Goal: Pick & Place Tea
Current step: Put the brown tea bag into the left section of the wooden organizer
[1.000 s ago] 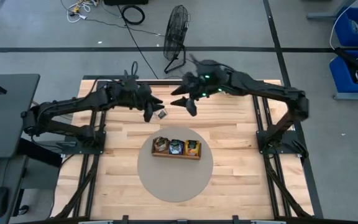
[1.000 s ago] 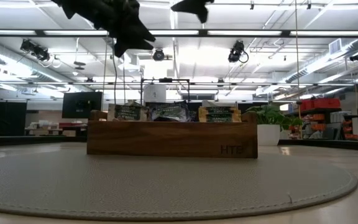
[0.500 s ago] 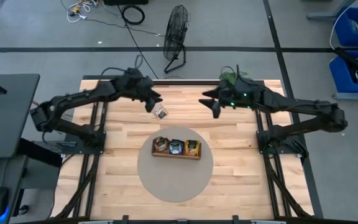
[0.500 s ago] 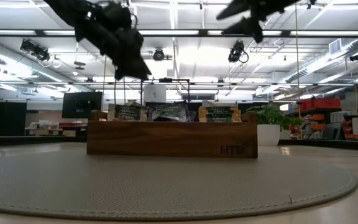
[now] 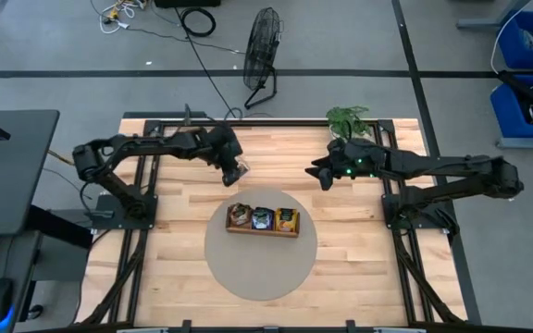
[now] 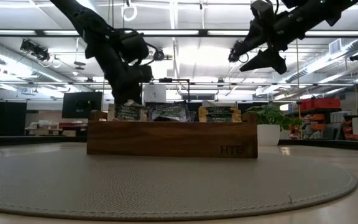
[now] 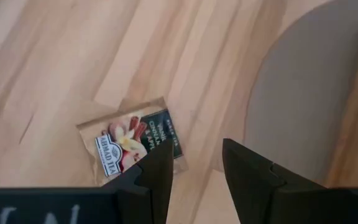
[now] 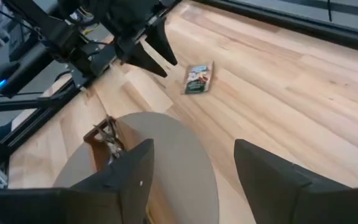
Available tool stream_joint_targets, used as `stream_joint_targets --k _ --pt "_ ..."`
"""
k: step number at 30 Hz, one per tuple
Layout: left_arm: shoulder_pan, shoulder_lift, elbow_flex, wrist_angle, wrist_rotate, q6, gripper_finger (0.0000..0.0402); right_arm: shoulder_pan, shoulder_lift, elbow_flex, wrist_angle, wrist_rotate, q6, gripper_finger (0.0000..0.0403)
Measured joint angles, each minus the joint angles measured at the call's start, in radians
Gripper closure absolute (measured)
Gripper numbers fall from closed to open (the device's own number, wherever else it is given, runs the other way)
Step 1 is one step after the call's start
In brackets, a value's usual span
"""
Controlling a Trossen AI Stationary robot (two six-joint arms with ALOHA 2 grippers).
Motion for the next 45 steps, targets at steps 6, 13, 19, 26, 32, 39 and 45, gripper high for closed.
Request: stream_joint_targets --k 6,13,19,26,32,39,45 --pt "-0.049 0.074 0.0 -0.004 -0.074 0.027 0.0259 0.01 0.0 -0.014 0.017 0.036 0.004 0.0172" --pt "-0.059 0.142 0.0 -0.001 -0.132 0.033 0.0259 0.01 0.0 -0.014 0.021 0.038 0.001 0.0172" --pt "-0.059 0.143 0.0 0.027 -0.158 0.086 0.0259 0.01 0.0 -0.014 0.02 0.038 -0.01 0.0172" --pt "-0.059 0.204 0.001 0.031 -0.145 0.052 0.0259 0.009 0.0 -0.014 0.011 0.038 -0.015 0.0172" --pt "-0.057 0.227 0.026 0.015 -0.141 0.054 0.026 0.009 0.0 -0.014 0.001 0.04 -0.015 0.0172" --pt "-0.057 0.234 0.034 0.017 -0.104 0.055 0.0362 0.009 0.0 -0.014 -0.002 0.071 -0.019 0.0172" --pt "-0.057 0.222 0.032 0.016 -0.08 -0.045 0.0397 0.009 0.0 -0.014 -0.004 0.072 0.021 0.0172"
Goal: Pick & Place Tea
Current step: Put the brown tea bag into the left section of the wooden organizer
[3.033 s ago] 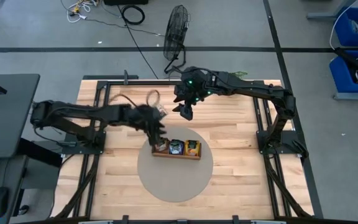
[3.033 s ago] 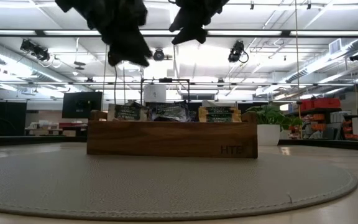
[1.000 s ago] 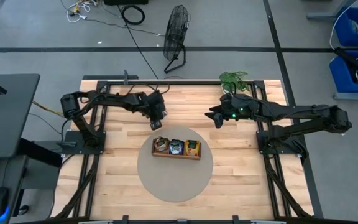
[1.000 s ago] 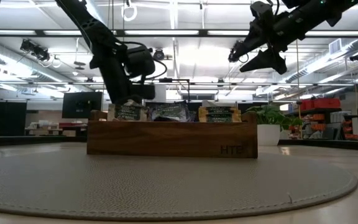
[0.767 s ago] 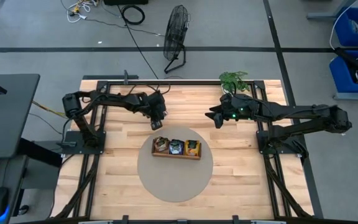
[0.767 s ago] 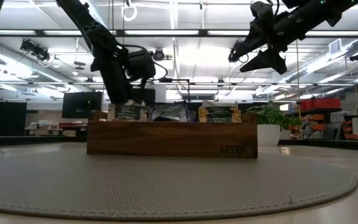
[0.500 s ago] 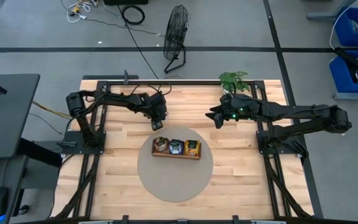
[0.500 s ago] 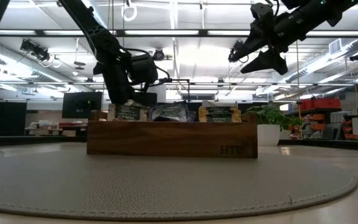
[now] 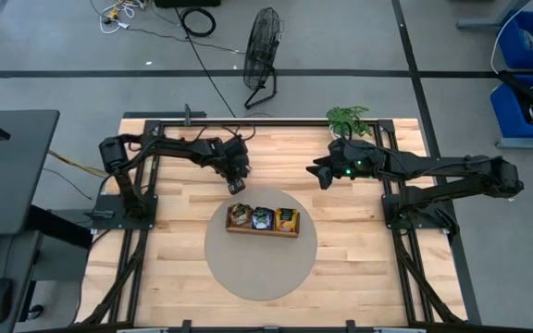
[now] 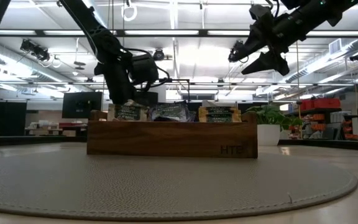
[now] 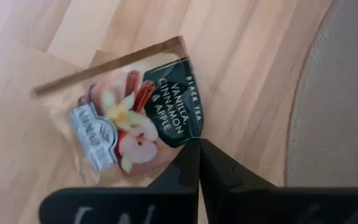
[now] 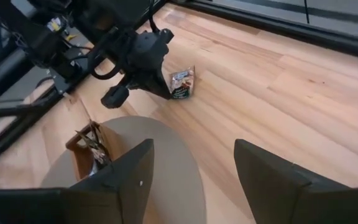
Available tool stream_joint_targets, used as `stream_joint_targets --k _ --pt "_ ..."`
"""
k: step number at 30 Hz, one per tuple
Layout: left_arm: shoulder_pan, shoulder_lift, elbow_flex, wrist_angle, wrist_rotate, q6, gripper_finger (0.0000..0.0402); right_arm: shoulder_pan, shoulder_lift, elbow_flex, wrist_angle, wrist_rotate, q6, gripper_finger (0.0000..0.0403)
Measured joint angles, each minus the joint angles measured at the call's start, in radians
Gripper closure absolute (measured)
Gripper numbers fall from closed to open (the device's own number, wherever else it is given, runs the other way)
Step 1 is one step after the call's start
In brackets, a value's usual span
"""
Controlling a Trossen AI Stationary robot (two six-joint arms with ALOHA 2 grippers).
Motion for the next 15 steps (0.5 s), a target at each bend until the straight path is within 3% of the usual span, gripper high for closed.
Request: stream_joint_targets --k 8,15 --pt "-0.004 -0.113 -0.001 0.008 0.009 -0.092 0.04 -0.003 0.0 0.0 0.044 0.03 0.202 0.0172" --pt "-0.012 -0.188 0.0 0.069 0.125 -0.321 0.04 -0.028 0.014 0.0 0.071 -0.003 0.439 0.0172"
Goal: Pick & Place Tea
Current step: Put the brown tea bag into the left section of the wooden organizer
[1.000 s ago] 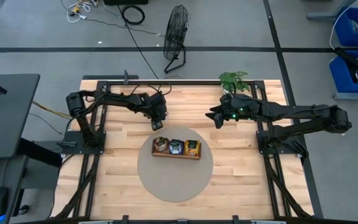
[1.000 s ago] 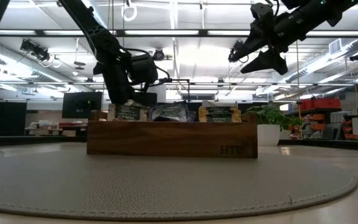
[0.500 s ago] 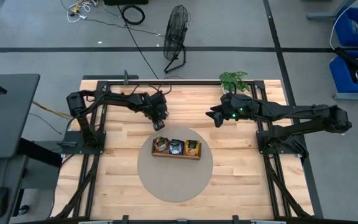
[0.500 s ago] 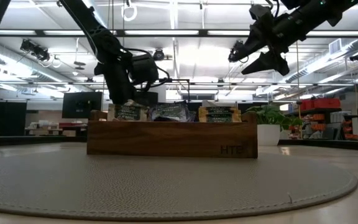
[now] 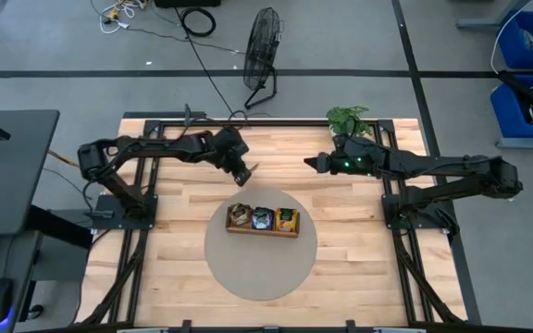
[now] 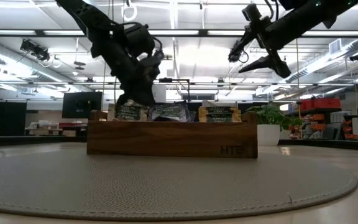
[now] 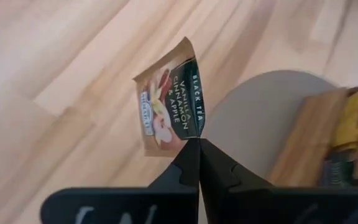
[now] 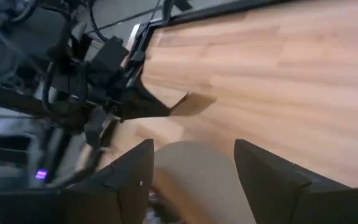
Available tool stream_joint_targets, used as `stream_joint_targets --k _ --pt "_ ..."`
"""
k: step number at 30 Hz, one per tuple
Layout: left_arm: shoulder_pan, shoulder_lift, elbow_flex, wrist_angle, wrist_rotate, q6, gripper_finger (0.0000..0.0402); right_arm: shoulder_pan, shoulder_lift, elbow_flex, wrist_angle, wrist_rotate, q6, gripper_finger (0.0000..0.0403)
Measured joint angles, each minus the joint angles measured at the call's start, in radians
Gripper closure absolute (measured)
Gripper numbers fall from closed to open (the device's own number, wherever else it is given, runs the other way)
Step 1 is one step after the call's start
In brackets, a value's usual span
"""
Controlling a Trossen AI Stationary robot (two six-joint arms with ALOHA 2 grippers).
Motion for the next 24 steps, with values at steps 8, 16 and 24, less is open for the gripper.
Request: stream_joint_targets --k 8,16,24 --pt "-0.091 -0.005 0.037 0.018 0.02 -0.103 0.0401 -0.028 0.134 0.0 0.187 -0.2 0.22 0.0172" --pt "-0.158 -0.005 0.102 0.002 -0.087 -0.096 0.0401 -0.027 0.293 0.0 0.346 -0.366 0.413 0.0172" --pt "-0.198 -0.005 0.11 0.001 -0.152 -0.023 0.0401 -0.037 0.36 0.0 0.446 -0.386 0.573 0.0172"
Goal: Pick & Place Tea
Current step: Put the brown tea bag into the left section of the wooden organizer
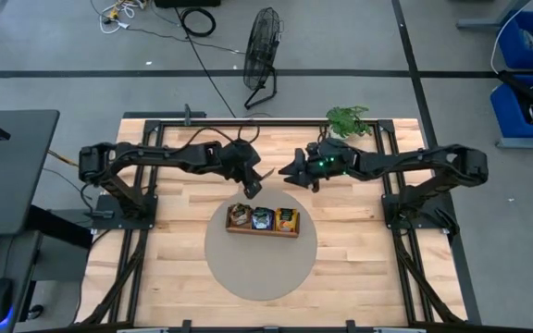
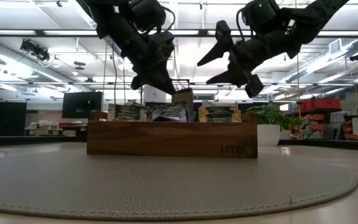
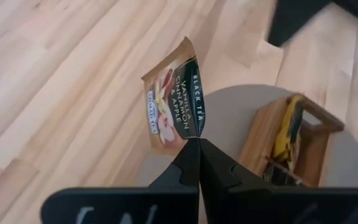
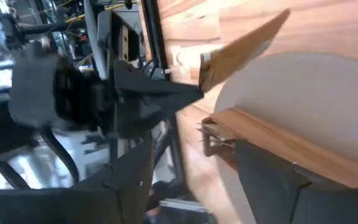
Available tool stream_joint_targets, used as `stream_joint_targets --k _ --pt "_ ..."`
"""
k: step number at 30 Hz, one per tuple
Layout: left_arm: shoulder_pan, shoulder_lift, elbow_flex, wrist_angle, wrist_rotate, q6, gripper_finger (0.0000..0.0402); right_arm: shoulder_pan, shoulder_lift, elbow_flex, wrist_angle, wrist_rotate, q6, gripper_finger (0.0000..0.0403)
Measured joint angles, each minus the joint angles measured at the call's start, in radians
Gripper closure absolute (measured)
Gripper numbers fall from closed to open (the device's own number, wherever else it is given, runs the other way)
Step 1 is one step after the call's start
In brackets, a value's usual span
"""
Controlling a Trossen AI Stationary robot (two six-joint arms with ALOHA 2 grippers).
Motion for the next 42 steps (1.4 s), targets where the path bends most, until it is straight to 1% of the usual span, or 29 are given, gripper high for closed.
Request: stream_joint_targets --k 5,9,11,18,20,22,24,28,30,34,37,42 --pt "-0.039 0.0 0.0 0.0 -0.041 0.07 0.0401 -0.034 0.016 0.0 0.014 -0.089 0.072 0.0172" --pt "-0.078 0.0 0.0 0.007 -0.116 0.151 0.0401 -0.064 0.016 0.0 -0.007 -0.15 0.069 0.0172" --pt "-0.095 0.0 0.0 0.018 -0.125 0.171 0.0401 -0.078 0.015 0.0 -0.013 -0.176 0.052 0.0172" --pt "-0.147 -0.008 0.0 0.064 -0.185 0.214 0.0401 -0.081 0.014 0.0 -0.059 -0.175 0.033 0.0172" --pt "-0.154 -0.011 0.001 0.072 -0.187 0.226 0.0401 -0.081 0.014 0.0 -0.076 -0.173 0.02 0.0172" --pt "-0.151 -0.026 0.0 0.033 -0.159 0.213 0.0401 -0.085 0.014 0.0 -0.077 -0.173 -0.002 0.0172" --pt "-0.141 -0.046 0.002 0.015 -0.113 0.169 0.0401 -0.094 0.014 0.0 -0.073 -0.173 -0.033 0.0172" --pt "-0.138 -0.12 0.002 -0.035 -0.069 0.131 0.0401 -0.116 0.004 -0.001 -0.073 -0.161 -0.119 0.0172" --pt "-0.139 -0.163 0.002 -0.042 0.019 0.131 0.0401 -0.127 -0.002 0.001 -0.062 -0.155 -0.17 0.0172" --pt "-0.15 -0.248 0.002 -0.061 0.136 0.128 0.0401 -0.152 -0.017 0.0 -0.072 -0.154 -0.207 0.0172" --pt "-0.163 -0.301 0.002 -0.134 0.205 0.16 0.0401 -0.165 -0.029 -0.001 -0.073 -0.154 -0.233 0.0172" --pt "-0.179 -0.363 -0.003 -0.28 0.264 0.193 0.0401 -0.174 -0.037 0.0 -0.078 -0.159 -0.266 0.0172"
